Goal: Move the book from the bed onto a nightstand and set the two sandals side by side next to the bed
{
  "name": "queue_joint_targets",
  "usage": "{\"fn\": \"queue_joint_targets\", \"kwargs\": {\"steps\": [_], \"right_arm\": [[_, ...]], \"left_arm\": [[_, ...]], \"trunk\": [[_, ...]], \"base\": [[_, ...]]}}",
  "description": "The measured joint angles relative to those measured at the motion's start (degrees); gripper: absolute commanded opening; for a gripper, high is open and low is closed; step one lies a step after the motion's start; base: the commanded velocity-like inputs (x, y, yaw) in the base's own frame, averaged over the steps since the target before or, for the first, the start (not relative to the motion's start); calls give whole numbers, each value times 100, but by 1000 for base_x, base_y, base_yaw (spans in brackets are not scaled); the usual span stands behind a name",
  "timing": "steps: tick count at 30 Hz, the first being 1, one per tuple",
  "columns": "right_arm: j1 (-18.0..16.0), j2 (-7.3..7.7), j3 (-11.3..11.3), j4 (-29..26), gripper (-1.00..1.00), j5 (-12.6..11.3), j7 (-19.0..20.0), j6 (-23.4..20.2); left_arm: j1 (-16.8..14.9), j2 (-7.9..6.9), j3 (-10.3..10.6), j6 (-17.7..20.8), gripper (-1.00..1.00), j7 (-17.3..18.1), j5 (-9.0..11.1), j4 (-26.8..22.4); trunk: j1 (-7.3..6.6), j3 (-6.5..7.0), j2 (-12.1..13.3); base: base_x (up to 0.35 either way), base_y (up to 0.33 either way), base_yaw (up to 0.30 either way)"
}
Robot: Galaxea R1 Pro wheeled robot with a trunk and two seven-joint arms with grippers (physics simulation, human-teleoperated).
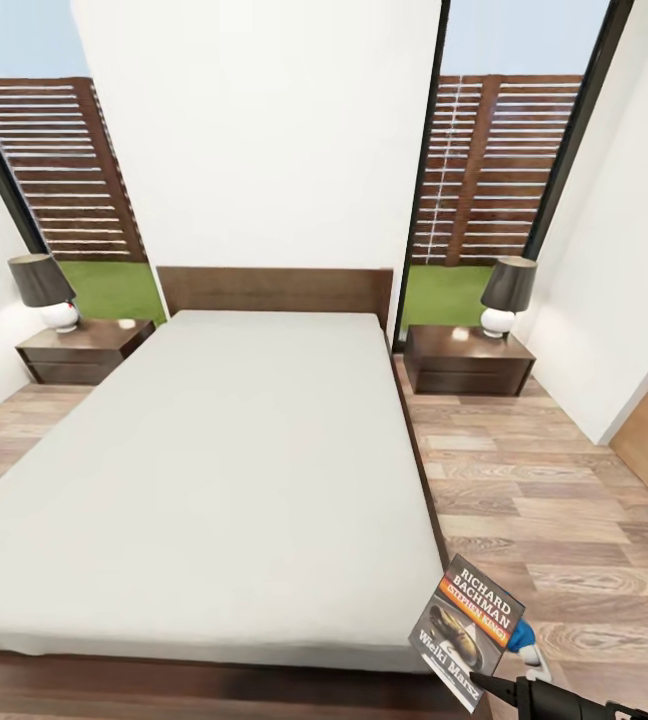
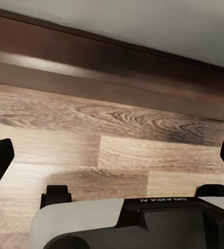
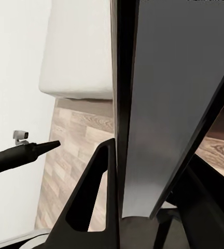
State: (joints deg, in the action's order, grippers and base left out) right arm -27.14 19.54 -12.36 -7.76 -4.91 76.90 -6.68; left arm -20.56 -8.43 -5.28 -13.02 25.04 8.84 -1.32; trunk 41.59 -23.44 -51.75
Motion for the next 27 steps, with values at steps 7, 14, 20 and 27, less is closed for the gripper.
{"fn": "queue_joint_targets", "kwargs": {"steps": [7,14,20,27], "right_arm": [[0,2,-2,0,-100,1,2,0],[1,-2,4,0,-100,1,8,0],[0,1,-1,-7,-100,-3,18,-5],[-2,3,0,-6,-100,1,9,-9]], "left_arm": [[1,0,-2,0,100,-2,0,0],[1,0,-5,0,100,0,2,0],[4,0,-4,0,100,0,2,0],[5,-1,0,0,100,0,3,-2]], "trunk": [[0,27,0],[0,28,0],[0,29,0],[0,33,0]], "base": [[0,0,0],[0,0,0],[0,0,2],[0,0,187]]}}
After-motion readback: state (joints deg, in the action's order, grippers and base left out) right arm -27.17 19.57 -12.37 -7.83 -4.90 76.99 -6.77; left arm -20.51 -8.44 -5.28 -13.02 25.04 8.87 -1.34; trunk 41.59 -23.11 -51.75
